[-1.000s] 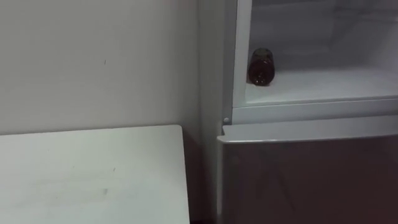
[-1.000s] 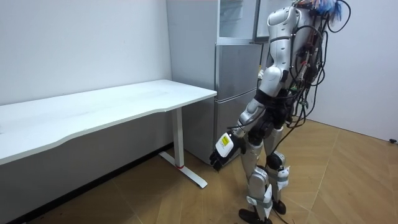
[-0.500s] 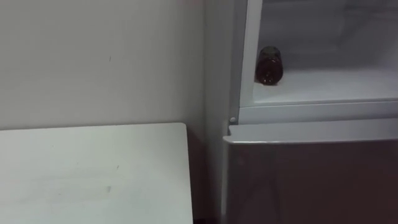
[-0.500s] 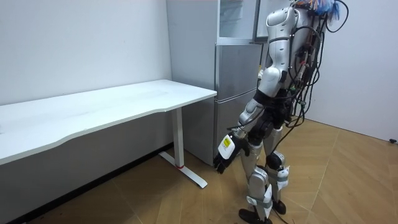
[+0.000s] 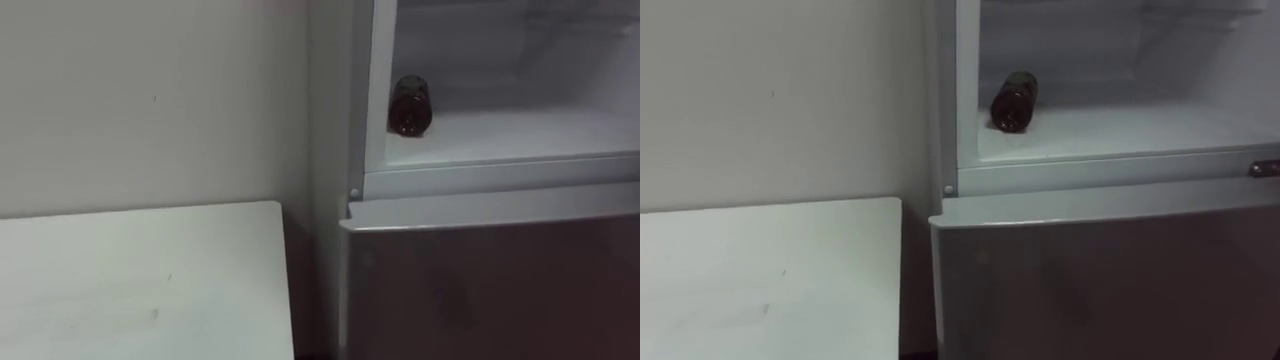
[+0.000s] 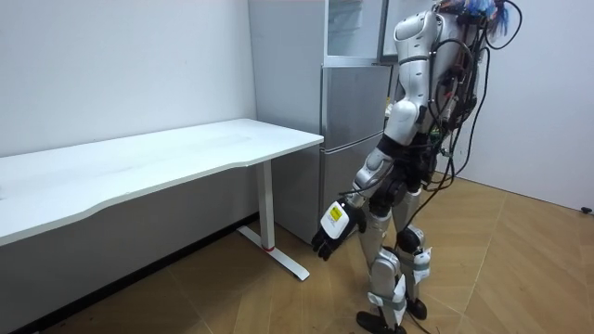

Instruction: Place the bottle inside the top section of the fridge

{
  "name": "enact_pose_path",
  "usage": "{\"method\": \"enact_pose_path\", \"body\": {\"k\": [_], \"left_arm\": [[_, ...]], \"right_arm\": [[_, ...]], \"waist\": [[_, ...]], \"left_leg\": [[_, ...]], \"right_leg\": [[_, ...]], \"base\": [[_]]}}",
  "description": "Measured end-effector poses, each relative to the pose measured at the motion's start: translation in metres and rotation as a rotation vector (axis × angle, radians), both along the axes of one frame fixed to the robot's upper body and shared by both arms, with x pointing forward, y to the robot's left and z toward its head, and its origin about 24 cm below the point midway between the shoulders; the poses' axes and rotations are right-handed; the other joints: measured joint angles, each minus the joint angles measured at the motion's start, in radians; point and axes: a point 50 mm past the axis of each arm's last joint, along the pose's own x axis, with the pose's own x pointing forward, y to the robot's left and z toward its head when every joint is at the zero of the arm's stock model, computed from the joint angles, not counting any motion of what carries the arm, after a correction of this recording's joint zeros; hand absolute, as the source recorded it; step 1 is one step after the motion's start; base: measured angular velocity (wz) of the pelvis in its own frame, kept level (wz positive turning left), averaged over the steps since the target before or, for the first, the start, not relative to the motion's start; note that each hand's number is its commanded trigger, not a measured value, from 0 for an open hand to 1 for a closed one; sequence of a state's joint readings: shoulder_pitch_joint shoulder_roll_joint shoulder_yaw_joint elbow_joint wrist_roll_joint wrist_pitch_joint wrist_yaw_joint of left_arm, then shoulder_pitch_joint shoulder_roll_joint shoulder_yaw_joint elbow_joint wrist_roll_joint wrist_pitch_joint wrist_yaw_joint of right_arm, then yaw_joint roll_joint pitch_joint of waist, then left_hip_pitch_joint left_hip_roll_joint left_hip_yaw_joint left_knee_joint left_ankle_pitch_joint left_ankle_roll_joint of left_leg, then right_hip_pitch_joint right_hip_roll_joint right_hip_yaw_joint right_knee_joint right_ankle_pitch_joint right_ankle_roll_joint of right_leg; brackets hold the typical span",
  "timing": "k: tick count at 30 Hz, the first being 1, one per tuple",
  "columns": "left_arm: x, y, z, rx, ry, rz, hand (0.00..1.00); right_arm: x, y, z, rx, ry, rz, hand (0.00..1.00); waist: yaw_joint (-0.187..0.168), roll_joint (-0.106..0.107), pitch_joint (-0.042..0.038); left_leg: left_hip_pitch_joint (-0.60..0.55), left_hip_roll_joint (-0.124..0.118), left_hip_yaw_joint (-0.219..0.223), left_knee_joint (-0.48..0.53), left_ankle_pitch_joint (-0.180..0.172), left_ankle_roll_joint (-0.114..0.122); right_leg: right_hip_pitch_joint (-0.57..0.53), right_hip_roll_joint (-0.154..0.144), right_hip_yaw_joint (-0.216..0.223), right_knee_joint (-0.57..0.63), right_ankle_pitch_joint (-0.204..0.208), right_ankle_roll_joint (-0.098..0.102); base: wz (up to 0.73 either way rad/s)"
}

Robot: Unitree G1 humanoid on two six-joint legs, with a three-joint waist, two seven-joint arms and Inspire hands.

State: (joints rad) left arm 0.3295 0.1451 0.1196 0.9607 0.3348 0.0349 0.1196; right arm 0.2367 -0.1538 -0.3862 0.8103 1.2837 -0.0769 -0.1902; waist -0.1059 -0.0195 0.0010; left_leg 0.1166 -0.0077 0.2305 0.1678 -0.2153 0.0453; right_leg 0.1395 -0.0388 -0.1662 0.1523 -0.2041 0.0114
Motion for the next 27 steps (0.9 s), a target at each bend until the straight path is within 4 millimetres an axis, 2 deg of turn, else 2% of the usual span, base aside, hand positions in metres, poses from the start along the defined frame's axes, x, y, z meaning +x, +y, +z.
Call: {"method": "enact_pose_path", "body": {"k": [3, 9, 11, 14, 18, 21, 27], "left_arm": [[0.000, 0.000, 0.001, 0.005, -0.004, -0.001, 0.00], [0.007, 0.001, 0.003, 0.014, -0.037, -0.006, 0.00], [0.009, 0.002, 0.003, 0.014, -0.046, 0.005, 0.00], [0.011, 0.002, 0.004, 0.014, -0.055, 0.003, 0.00], [0.012, 0.004, 0.005, 0.040, -0.058, -0.019, 0.00], [0.020, 0.004, 0.007, 0.047, -0.084, -0.026, 0.00], [0.024, 0.003, 0.006, 0.044, -0.091, -0.028, 0.00]], "right_arm": [[0.008, -0.009, 0.010, 0.046, -0.103, -0.186, 0.00], [0.043, -0.017, 0.034, 0.069, -0.254, -0.298, 0.00], [0.064, -0.021, 0.058, 0.058, -0.352, -0.296, 0.00], [0.079, -0.027, 0.085, 0.027, -0.443, -0.314, 0.00], [0.087, -0.034, 0.117, -0.013, -0.528, -0.359, 0.00], [0.089, -0.041, 0.142, -0.075, -0.572, -0.375, 0.00], [0.092, -0.043, 0.179, -0.163, -0.668, -0.366, 0.00]], "waist": [[0.000, -0.002, -0.0032], [-0.003, -0.007, -0.0049], [-0.001, -0.007, -0.0049], [0.000, -0.010, -0.0063], [-0.002, -0.010, -0.0065], [-0.008, -0.009, -0.0064], [-0.013, -0.005, -0.0061]], "left_leg": [[-0.001, -0.002, 0.002, -0.001, 0.000, 0.000], [-0.008, -0.003, 0.005, -0.002, 0.000, 0.000], [-0.018, -0.003, 0.008, 0.000, 0.000, 0.001], [-0.020, -0.003, 0.004, 0.000, 0.000, 0.001], [-0.032, -0.004, -0.005, 0.004, -0.001, 0.002], [-0.037, -0.005, -0.019, 0.006, 0.000, 0.002], [-0.053, -0.004, -0.010, 0.004, 0.002, 0.004]], "right_leg": [[-0.001, -0.002, -0.001, 0.003, 0.000, 0.001], [-0.006, -0.002, -0.002, 0.004, -0.001, 0.002], [-0.020, -0.002, -0.001, 0.019, -0.002, 0.003], [-0.022, -0.003, -0.003, 0.020, -0.002, 0.003], [-0.028, -0.003, -0.012, 0.021, -0.002, 0.002], [-0.029, -0.005, -0.028, 0.025, -0.002, 0.003], [-0.057, -0.005, -0.014, 0.035, -0.002, 0.002]], "base": [[-0.01], [-0.01], [0.00], [0.00], [0.07], [0.12], [-0.05]]}}
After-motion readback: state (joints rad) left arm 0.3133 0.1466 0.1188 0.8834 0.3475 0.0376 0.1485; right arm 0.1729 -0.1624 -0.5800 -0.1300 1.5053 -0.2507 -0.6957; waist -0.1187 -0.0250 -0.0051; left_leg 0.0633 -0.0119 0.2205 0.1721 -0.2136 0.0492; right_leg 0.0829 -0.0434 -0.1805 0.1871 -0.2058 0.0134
